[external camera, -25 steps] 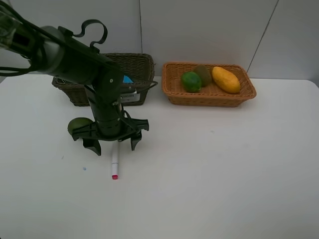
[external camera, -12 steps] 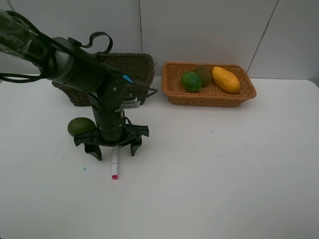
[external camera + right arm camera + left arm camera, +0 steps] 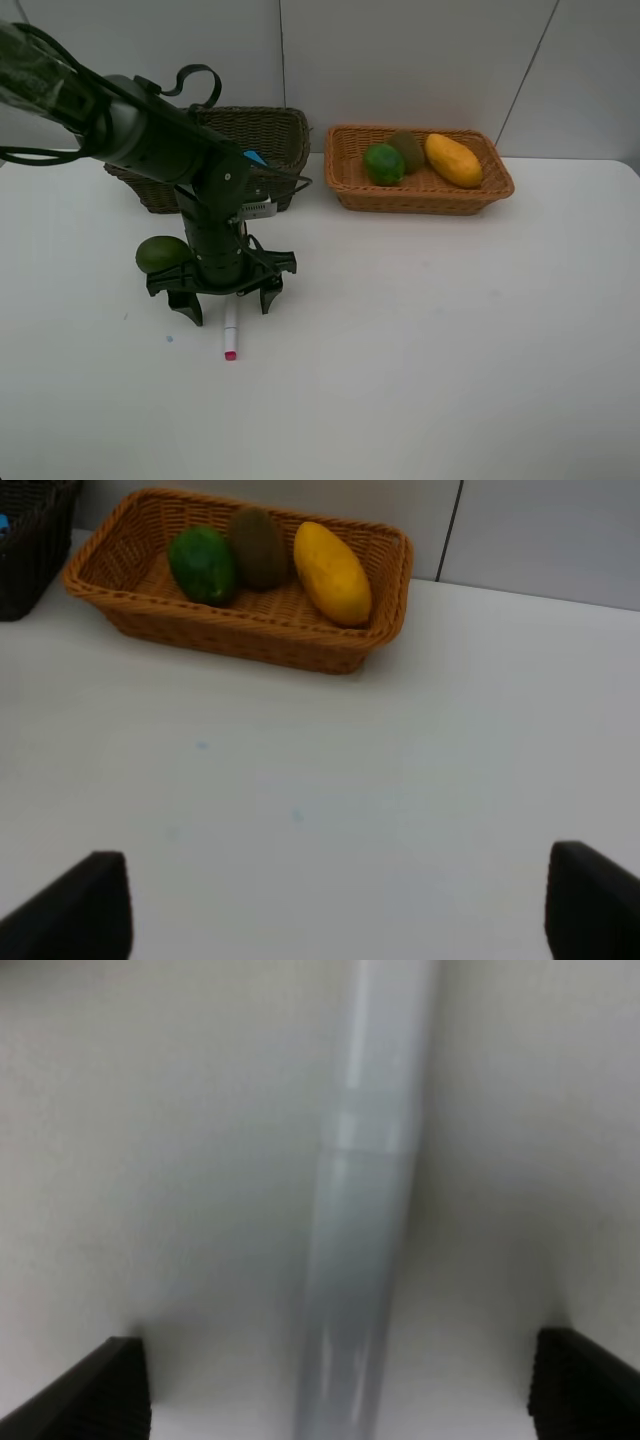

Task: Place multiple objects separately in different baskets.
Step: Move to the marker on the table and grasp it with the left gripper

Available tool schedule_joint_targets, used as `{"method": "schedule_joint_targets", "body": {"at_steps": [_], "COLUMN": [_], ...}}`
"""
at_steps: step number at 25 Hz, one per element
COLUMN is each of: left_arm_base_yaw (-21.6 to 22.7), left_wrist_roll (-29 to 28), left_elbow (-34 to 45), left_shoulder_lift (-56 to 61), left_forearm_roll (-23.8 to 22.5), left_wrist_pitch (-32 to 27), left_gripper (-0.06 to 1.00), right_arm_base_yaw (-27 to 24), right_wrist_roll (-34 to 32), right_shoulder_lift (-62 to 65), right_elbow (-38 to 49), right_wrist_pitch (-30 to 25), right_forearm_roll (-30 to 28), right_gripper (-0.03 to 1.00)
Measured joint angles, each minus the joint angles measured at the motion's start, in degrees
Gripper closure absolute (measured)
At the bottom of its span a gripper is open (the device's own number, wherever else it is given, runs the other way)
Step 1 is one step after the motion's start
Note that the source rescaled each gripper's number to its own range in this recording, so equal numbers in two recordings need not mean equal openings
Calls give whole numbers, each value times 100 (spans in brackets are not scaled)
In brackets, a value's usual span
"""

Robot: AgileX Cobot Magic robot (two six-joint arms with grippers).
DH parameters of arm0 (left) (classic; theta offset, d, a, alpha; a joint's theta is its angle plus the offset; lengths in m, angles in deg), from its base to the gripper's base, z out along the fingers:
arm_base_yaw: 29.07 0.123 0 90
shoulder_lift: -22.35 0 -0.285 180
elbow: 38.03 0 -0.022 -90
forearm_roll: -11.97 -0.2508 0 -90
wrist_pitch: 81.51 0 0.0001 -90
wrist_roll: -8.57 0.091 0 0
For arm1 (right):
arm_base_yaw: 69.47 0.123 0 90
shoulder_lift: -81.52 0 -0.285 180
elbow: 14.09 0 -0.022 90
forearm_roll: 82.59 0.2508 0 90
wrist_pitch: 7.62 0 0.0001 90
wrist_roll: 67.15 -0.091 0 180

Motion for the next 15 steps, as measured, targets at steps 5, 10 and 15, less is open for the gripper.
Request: {"method": "schedule_joint_targets", "body": {"at_steps": [5,10,15], "left_arm_base_yaw": [0,0,0], "left_wrist_roll": [60,106,111], "left_elbow": [0,0,0], "left_shoulder_lift": [0,0,0], "left_forearm_roll": [0,59,81], "left_wrist_pitch": [0,-16,-48], "left_gripper": [-6,-6,1], "right_arm_base_yaw": [0,0,0], "right_wrist_roll": [0,0,0], "right_shoulder_lift": [0,0,0], "right_elbow": [0,0,0], "right_wrist_pitch": [0,0,0], "right_forearm_roll": [0,0,0], "right_gripper": [-3,-3,-3]}}
